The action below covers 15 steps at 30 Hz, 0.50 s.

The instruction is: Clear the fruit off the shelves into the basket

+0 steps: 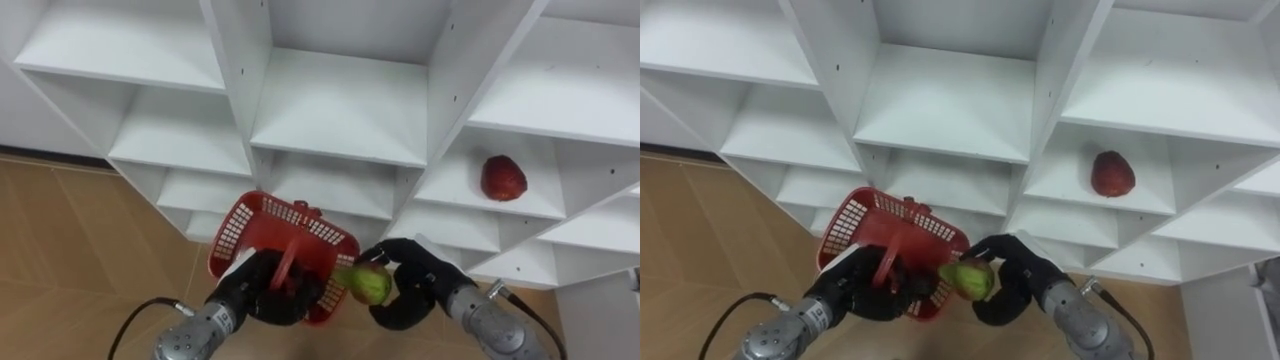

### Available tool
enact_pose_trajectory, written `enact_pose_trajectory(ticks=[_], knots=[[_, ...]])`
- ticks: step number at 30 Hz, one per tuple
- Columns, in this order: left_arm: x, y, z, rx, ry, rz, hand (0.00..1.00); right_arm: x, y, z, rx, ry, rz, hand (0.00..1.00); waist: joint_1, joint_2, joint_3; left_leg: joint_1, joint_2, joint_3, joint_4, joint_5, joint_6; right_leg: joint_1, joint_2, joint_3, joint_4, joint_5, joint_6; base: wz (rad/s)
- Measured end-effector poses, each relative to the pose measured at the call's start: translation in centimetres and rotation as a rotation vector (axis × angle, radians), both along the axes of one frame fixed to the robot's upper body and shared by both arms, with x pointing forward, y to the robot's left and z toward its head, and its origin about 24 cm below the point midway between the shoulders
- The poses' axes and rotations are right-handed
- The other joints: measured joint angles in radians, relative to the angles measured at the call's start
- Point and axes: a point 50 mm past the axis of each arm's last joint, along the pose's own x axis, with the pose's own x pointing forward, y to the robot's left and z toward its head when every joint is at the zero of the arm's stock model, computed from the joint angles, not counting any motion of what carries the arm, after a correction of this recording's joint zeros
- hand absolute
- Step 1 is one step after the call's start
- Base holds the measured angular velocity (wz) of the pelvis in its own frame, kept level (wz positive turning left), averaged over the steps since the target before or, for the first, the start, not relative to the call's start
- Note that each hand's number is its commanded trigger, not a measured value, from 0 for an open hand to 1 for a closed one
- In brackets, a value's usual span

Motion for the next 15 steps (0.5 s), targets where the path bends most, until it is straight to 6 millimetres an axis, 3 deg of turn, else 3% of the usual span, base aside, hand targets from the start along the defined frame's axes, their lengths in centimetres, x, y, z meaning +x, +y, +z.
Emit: enact_pose_trajectory(ticks=[8, 15], knots=[[0.0, 0.0, 0.1, -0.05, 0.008, 0.027, 1.0, 0.3, -0.3, -0.2, -0.013, 0.015, -0.006, 1.0, 0.001, 0.0, 0.0003, -0.003, 0.0, 0.0, 0.002, 0.0, 0.0, -0.001, 0.0, -0.002, 0.0, 0.0, 0.0, 0.0], [0.1, -0.1, 0.2, -0.103, 0.017, 0.029, 1.0, 1.8, 0.2, 0.8, -0.007, -0.032, 0.008, 1.0, 0.002, 0.001, 0.001, -0.005, 0.0, 0.0, 0.0, 0.0, 0.0, -0.002, 0.0, -0.003, 0.0, 0.0, 0.0, 0.0]])
